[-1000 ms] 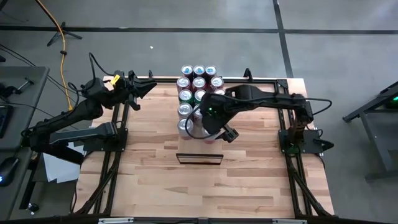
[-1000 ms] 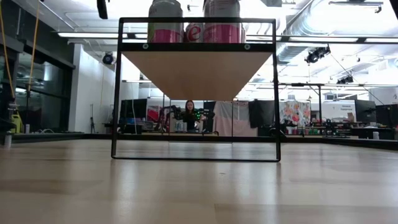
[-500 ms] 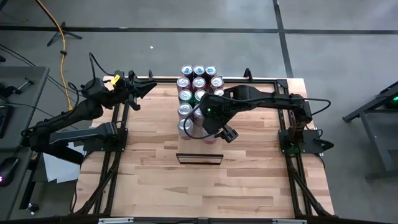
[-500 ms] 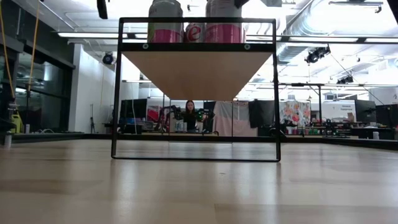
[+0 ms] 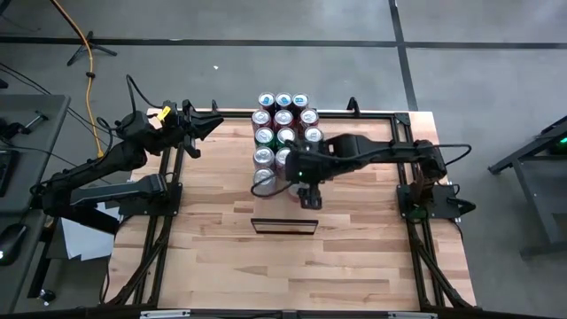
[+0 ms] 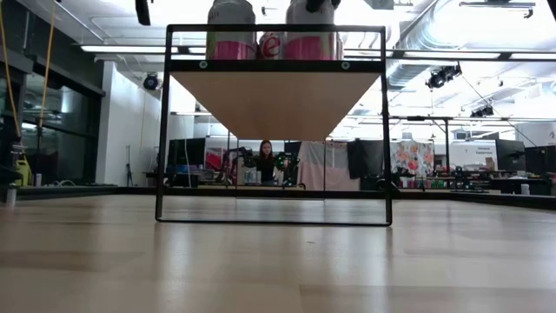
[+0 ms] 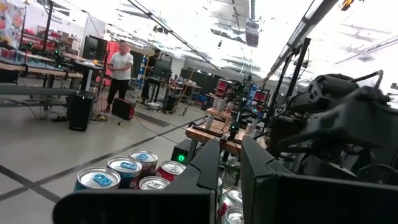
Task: Place canned beverage on shelf
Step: Put the pink white soda can on the shelf
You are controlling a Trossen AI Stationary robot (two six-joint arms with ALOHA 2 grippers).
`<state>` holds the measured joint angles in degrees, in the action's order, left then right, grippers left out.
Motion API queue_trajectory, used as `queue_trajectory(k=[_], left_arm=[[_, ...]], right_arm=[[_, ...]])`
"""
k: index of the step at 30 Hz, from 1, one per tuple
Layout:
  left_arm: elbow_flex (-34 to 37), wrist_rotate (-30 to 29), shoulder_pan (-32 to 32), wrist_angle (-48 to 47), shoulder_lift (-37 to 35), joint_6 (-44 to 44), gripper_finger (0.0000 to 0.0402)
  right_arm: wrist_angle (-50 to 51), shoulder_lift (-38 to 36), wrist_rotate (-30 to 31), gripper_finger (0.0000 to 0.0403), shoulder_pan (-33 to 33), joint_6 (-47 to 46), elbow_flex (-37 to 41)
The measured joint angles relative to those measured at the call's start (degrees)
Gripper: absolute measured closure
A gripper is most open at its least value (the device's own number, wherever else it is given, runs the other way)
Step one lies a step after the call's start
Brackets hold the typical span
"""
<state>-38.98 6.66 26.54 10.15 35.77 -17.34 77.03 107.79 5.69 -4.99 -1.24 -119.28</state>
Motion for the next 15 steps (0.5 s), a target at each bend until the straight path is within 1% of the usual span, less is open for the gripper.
queue_trajectory(k=[5,9,11,15], left_arm=[[0.0,0.0,0.0,0.0,0.0,0.1,0.0401],[0.0,0.0,0.0,0.0,0.0,0.1,0.0401],[0.0,0.0,0.0,0.1,0.0,0.1,0.0401],[0.0,0.0,0.0,0.5,0.0,0.0,0.0402]], right_arm=[[0.9,0.0,8.0,0.0118,-2.9,-15.0,0.1],[1.3,0.1,10.7,0.0117,-3.8,-25.7,0.1],[1.7,0.1,11.0,0.0116,-3.8,-28.7,0.1],[1.6,0.1,11.0,0.0115,-3.8,-29.4,0.1]])
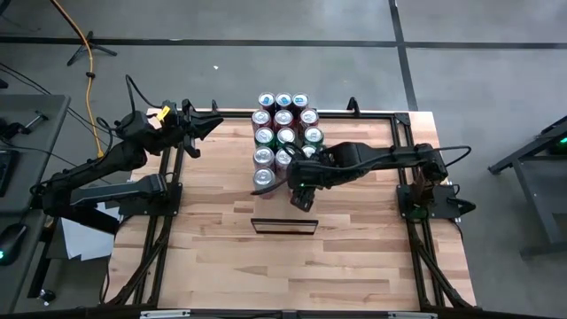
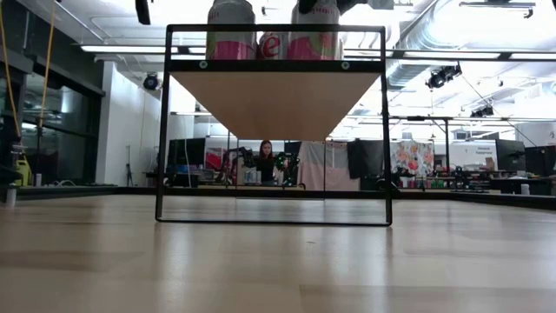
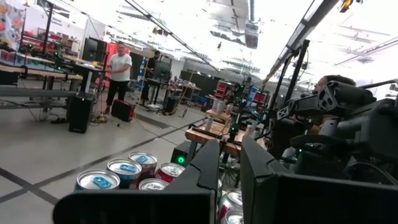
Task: Place canned beverage on shelf
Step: Put the pink white soda can on the shelf
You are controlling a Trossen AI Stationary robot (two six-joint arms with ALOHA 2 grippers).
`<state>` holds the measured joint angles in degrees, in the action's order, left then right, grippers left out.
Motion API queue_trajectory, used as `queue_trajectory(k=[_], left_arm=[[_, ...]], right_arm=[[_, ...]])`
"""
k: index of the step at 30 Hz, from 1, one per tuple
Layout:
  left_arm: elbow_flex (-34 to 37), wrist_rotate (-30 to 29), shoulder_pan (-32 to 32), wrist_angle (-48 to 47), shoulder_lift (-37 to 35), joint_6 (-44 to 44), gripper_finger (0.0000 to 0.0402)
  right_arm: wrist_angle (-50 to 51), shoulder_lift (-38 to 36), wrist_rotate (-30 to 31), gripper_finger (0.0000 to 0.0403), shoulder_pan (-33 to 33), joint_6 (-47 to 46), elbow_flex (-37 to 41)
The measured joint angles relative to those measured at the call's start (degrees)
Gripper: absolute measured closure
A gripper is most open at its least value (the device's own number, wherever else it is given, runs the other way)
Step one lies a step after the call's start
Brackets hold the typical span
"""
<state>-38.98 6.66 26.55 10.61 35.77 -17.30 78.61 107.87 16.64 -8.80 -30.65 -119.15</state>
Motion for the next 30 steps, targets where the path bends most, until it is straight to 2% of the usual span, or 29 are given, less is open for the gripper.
queue_trajectory(k=[11,30], left_arm=[[0.0,0.0,0.0,0.0,0.0,0.0,0.0402],[0.0,0.0,0.0,0.0,0.0,-0.1,0.0401]], right_arm=[[-0.4,0.0,-0.8,0.0114,0.0,3.9,0.0],[-1.5,0.0,-0.9,0.0114,0.1,2.5,0.0]])
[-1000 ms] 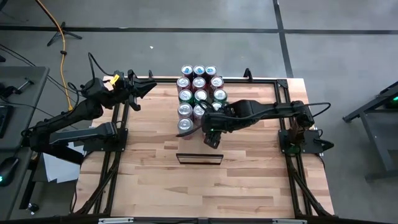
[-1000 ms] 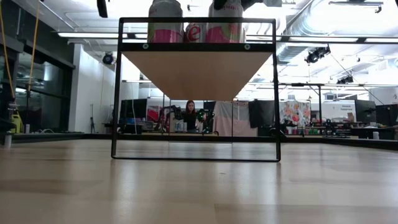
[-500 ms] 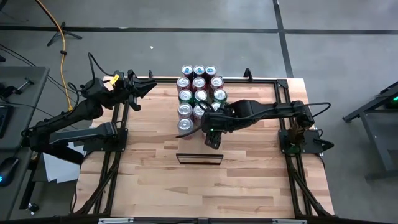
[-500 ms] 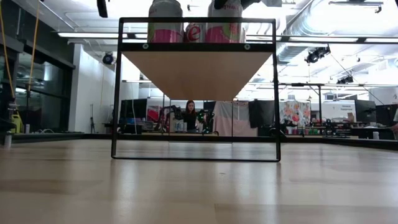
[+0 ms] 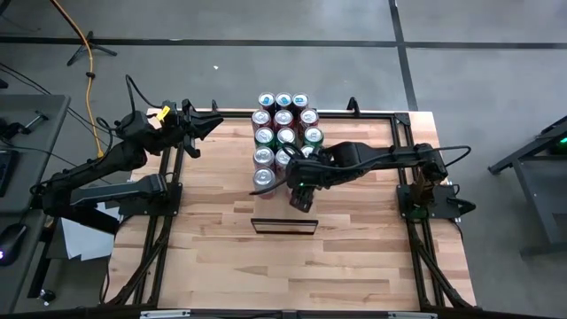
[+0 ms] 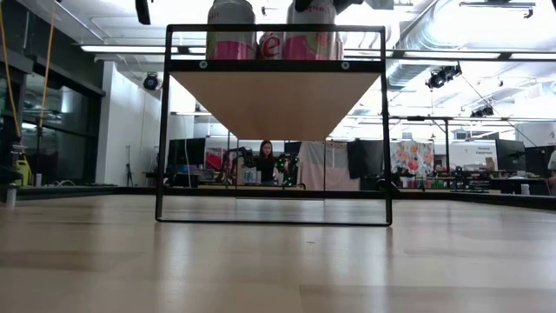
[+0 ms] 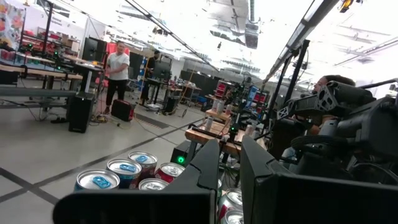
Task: Place canned beverage on shelf
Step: Put the pink white soda can on the shelf
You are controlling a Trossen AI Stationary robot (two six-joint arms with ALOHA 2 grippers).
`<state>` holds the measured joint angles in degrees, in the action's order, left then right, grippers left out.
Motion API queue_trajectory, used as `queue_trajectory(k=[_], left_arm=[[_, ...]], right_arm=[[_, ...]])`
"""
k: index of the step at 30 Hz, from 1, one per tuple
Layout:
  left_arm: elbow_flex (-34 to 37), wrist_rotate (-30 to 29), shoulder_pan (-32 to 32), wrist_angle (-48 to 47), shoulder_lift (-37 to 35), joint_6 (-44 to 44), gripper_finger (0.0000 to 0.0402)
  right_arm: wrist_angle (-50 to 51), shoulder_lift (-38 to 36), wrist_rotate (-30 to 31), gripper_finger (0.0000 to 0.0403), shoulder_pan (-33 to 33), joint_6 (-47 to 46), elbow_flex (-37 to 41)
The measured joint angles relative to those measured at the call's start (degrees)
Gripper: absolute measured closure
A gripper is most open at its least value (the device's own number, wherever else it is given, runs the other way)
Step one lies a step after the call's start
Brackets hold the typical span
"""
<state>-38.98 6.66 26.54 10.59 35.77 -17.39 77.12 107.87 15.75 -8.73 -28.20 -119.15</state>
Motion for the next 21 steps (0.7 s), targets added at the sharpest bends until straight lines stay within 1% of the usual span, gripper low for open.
queue_trajectory(k=[5,13,15,21], left_arm=[[0.0,0.0,0.0,0.0,0.0,0.0,0.0402],[0.0,0.0,0.0,0.0,0.0,0.0,0.0401],[0.0,0.0,0.0,0.0,0.0,0.0,0.0401],[0.0,0.0,0.0,0.0,0.0,0.0,0.0402]], right_arm=[[-0.7,0.0,-0.1,0.01,0.0,0.0,0.0],[-1.2,0.0,0.2,0.0031,0.0,0.1,0.0],[-2.1,0.0,0.1,0.0019,0.1,0.6,0.0],[-1.9,-0.4,-5.4,0.0012,1.1,10.0,0.0]])
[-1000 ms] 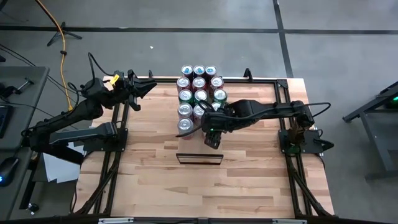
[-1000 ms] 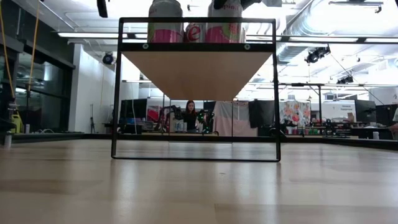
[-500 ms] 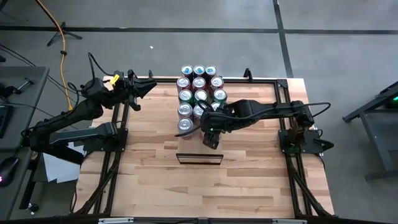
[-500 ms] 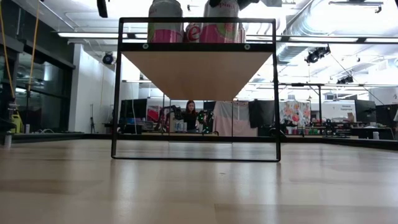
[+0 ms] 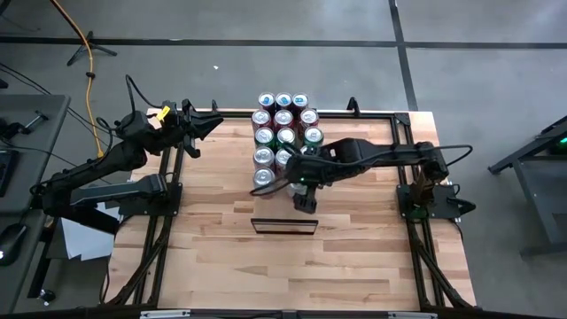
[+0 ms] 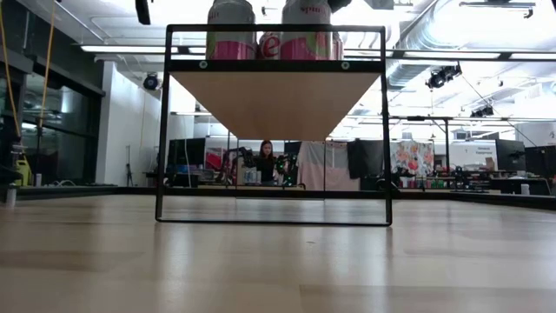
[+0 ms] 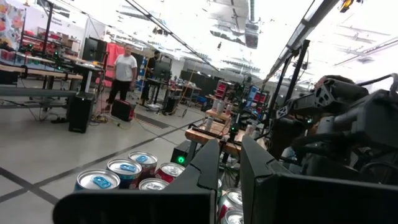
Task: Place canned beverage on shelf
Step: Put the pink white soda can on the shelf
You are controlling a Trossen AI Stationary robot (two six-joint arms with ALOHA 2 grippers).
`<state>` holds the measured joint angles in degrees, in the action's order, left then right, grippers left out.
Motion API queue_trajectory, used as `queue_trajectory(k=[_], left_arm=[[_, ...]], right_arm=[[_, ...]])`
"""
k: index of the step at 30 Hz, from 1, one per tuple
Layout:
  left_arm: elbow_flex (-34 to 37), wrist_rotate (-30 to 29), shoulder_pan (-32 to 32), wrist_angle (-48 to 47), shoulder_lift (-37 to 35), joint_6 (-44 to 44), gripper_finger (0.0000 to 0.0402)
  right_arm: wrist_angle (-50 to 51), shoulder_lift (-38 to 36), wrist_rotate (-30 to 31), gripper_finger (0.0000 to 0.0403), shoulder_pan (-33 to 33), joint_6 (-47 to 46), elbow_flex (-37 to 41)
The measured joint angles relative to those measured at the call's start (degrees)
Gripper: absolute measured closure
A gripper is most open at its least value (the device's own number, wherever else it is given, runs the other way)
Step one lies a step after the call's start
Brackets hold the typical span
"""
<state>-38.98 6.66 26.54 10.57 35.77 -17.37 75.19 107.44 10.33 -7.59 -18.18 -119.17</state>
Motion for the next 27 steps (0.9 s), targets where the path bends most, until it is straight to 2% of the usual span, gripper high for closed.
queue_trajectory(k=[6,10,16,18,23,27], left_arm=[[0.0,0.0,0.0,0.0,0.0,0.0,0.0402],[0.0,0.0,0.0,0.0,0.0,0.0,0.0401],[0.0,0.0,0.0,0.0,0.0,0.0,0.0402],[0.0,0.0,0.0,0.0,0.0,0.0,0.0402],[0.0,0.0,0.0,0.0,0.0,0.0,0.0401],[0.0,0.0,0.0,0.0,0.0,0.0,0.0401]], right_arm=[[0.5,-1.0,-0.6,0.0012,2.0,9.5,0.0],[0.4,-1.1,-1.0,0.0011,3.7,18.9,0.0],[0.0,-1.1,-1.7,0.0011,4.7,20.2,0.0],[0.1,-1.1,-3.5,0.0011,4.7,21.3,0.0],[0.3,-1.1,-12.7,0.0011,4.7,28.2,0.0],[0.5,-1.0,-14.1,0.0011,4.2,31.9,0.0]])
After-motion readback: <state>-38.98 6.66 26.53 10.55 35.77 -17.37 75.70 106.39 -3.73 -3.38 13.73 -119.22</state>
